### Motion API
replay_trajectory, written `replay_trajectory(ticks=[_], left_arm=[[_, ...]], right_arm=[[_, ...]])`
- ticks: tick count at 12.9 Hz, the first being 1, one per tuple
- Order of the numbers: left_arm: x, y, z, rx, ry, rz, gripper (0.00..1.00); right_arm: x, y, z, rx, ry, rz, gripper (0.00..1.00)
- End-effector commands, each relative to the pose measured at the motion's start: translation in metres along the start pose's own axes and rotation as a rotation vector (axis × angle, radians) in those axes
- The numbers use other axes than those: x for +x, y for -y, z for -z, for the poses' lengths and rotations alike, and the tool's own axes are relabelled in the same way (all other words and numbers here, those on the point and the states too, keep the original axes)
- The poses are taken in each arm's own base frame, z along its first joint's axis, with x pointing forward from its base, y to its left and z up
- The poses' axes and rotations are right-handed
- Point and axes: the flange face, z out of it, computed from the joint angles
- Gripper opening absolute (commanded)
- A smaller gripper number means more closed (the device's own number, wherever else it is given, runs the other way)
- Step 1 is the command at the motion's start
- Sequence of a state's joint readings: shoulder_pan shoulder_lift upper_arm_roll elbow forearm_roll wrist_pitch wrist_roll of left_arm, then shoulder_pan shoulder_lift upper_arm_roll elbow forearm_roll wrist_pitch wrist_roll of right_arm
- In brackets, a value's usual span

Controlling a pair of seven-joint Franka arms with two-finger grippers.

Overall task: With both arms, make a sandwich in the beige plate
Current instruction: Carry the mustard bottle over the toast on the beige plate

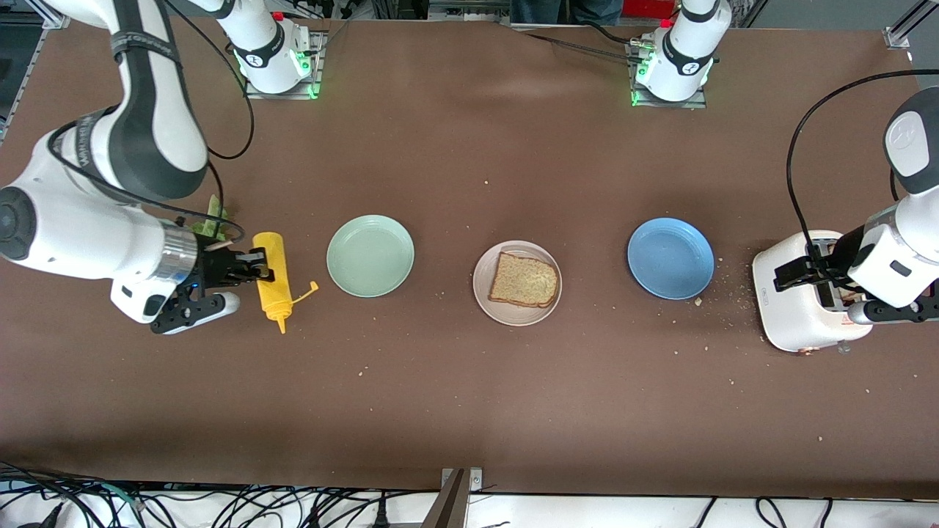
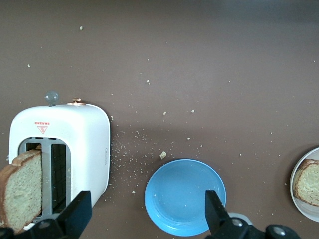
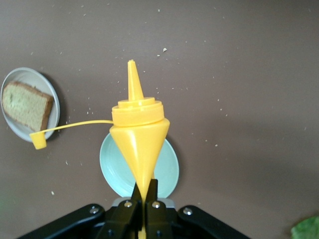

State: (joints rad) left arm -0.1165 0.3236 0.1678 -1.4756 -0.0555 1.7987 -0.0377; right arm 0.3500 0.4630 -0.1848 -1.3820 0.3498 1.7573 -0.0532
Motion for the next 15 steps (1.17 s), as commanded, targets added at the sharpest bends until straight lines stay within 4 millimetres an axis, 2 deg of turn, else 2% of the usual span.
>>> replay_trajectory(ticks=[1,3,5,6,8,9,12,15], left_arm=[[-0.003,-0.001,0.002,0.034,0.004,0.008,1.0],[-0.003,-0.001,0.001,0.034,0.006,0.006,1.0],[-0.004,-0.001,0.001,0.034,0.007,0.006,1.0],[-0.003,-0.002,0.002,0.034,0.004,0.006,1.0],[-0.003,-0.002,0.001,0.034,0.006,0.006,1.0],[-0.003,-0.002,0.002,0.034,0.004,0.006,1.0],[-0.003,0.0,0.001,0.034,0.006,0.008,1.0],[-0.003,-0.002,0.002,0.034,0.004,0.006,1.0]], right_arm=[[-0.005,0.058,-0.009,-0.078,-0.026,-0.142,0.0],[-0.009,0.099,-0.028,-0.144,-0.049,-0.148,0.0],[-0.016,0.138,-0.047,-0.246,-0.066,-0.015,0.0],[-0.021,0.159,-0.058,-0.301,-0.062,0.104,0.0],[-0.029,0.185,-0.073,-0.36,-0.04,0.321,0.0],[-0.029,0.19,-0.073,-0.367,-0.04,0.405,0.0],[-0.036,0.224,-0.083,-0.367,-0.054,0.663,0.0],[-0.041,0.259,-0.108,-0.377,-0.084,0.868,0.0]])
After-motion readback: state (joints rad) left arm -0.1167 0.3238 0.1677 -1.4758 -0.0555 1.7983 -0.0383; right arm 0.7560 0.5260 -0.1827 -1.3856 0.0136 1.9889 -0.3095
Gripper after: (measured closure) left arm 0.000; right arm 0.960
